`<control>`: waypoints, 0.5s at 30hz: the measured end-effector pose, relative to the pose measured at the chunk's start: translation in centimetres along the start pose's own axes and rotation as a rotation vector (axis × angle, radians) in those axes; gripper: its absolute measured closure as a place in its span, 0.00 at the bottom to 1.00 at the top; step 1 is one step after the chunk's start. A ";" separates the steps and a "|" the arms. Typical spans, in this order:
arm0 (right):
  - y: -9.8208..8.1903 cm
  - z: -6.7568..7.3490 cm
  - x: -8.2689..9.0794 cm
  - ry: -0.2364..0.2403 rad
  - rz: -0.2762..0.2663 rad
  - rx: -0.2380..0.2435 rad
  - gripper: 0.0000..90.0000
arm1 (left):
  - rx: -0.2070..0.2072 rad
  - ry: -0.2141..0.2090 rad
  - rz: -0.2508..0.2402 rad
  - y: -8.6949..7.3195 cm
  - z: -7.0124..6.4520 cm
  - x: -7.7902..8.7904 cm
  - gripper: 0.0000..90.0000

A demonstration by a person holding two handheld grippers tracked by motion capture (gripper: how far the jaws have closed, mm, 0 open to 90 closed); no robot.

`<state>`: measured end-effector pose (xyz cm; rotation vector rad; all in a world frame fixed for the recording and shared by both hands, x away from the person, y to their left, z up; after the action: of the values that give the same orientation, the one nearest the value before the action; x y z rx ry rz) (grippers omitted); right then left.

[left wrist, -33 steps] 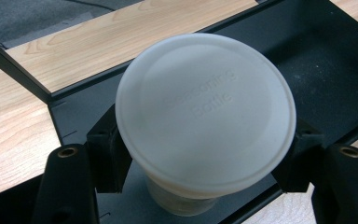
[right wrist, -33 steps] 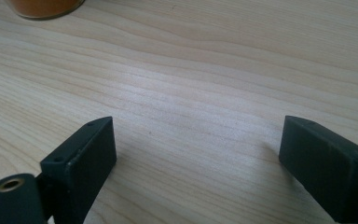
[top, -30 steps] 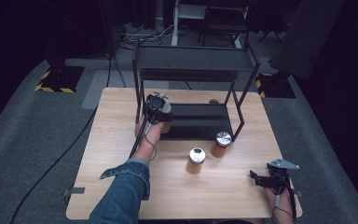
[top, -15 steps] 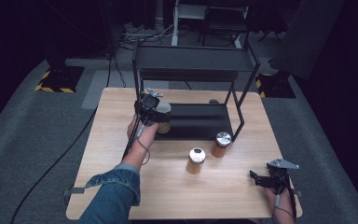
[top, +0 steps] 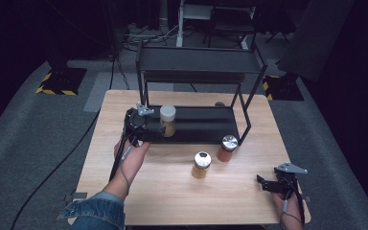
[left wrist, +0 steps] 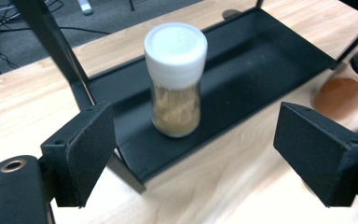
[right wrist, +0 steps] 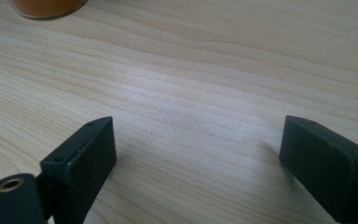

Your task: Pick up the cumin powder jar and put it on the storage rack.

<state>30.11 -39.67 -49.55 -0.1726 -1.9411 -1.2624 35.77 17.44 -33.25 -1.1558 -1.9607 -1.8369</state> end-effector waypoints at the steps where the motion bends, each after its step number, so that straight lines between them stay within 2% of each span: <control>1: 0.0 0.0 0.0 0.000 0.000 0.000 0.12 | -0.002 -0.003 0.000 -0.4 0.1 0.3 0.14; 7: 0.0 0.0 0.0 0.000 0.000 0.000 0.12 | -0.005 -0.006 0.000 -3.1 0.9 2.0 0.14; 12: 0.0 0.0 0.0 0.000 0.000 0.000 0.12 | 0.001 0.006 0.004 -5.5 2.0 2.7 0.14; 15: 0.0 0.0 0.0 0.000 0.000 0.000 0.12 | -0.014 0.019 0.020 -6.7 2.4 3.1 0.15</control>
<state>30.11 -39.67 -49.55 -0.1728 -1.9413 -1.2625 30.15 21.41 -36.76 -1.1540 -1.9224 -1.8481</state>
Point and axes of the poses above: each handheld gripper's, and its own axes: x roughly backward along the jaws, y roughly out of its top, z roughly to its left, the point moved 6 cm from there along -x, roughly forward along the jaws, and after that the axes turned 14 degrees about x, right-handed, at the moved point
